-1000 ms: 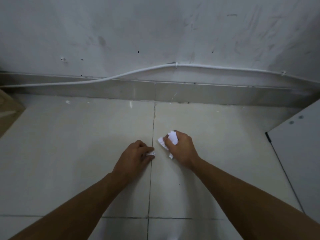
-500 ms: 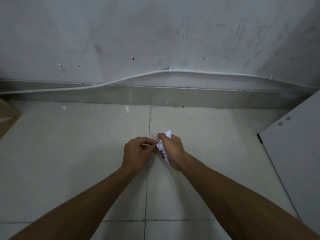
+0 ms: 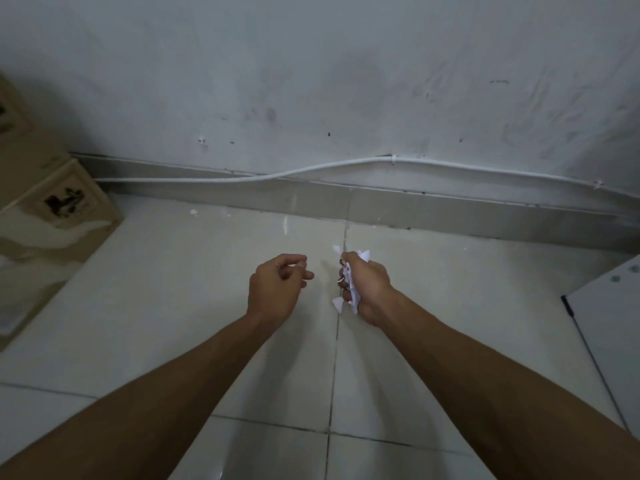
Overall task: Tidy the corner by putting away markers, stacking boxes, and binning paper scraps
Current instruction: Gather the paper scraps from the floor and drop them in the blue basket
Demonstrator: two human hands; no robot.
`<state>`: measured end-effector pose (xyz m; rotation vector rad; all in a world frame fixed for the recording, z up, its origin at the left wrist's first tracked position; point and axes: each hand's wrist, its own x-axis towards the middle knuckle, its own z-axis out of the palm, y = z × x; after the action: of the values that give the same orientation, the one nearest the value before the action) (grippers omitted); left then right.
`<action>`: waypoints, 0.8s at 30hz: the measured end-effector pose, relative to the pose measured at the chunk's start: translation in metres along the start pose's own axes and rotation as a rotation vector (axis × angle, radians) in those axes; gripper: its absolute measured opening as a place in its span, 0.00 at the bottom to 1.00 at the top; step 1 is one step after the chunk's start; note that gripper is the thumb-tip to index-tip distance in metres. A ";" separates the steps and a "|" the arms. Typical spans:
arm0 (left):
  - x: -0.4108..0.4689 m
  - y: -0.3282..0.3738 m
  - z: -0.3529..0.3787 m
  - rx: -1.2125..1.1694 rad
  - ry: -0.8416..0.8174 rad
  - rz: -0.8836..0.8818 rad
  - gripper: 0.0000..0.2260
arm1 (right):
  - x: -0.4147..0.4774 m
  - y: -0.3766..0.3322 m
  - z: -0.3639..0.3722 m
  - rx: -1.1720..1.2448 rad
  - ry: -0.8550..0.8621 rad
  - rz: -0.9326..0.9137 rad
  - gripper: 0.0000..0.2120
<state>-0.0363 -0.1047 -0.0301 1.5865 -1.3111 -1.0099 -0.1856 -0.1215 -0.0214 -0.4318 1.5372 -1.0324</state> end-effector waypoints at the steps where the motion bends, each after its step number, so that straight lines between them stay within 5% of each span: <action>1: 0.000 -0.002 -0.006 0.030 0.001 -0.010 0.09 | 0.002 0.000 -0.003 -0.051 0.016 -0.051 0.07; 6: -0.004 -0.022 -0.018 0.219 -0.123 -0.023 0.08 | 0.010 0.022 -0.028 -0.821 -0.041 -0.382 0.14; 11: -0.008 -0.040 -0.008 0.377 -0.215 -0.010 0.07 | 0.021 0.055 -0.033 -1.178 -0.189 -0.571 0.15; 18: -0.010 -0.051 0.009 0.395 -0.275 -0.003 0.08 | 0.020 0.077 -0.030 -1.220 -0.032 -0.655 0.15; 24: -0.008 -0.051 0.004 0.386 -0.261 -0.027 0.07 | 0.017 0.056 -0.029 -1.064 -0.114 -0.568 0.09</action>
<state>-0.0245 -0.0915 -0.0791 1.8027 -1.7499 -1.0524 -0.2020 -0.0935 -0.0777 -1.7017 1.8061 -0.4753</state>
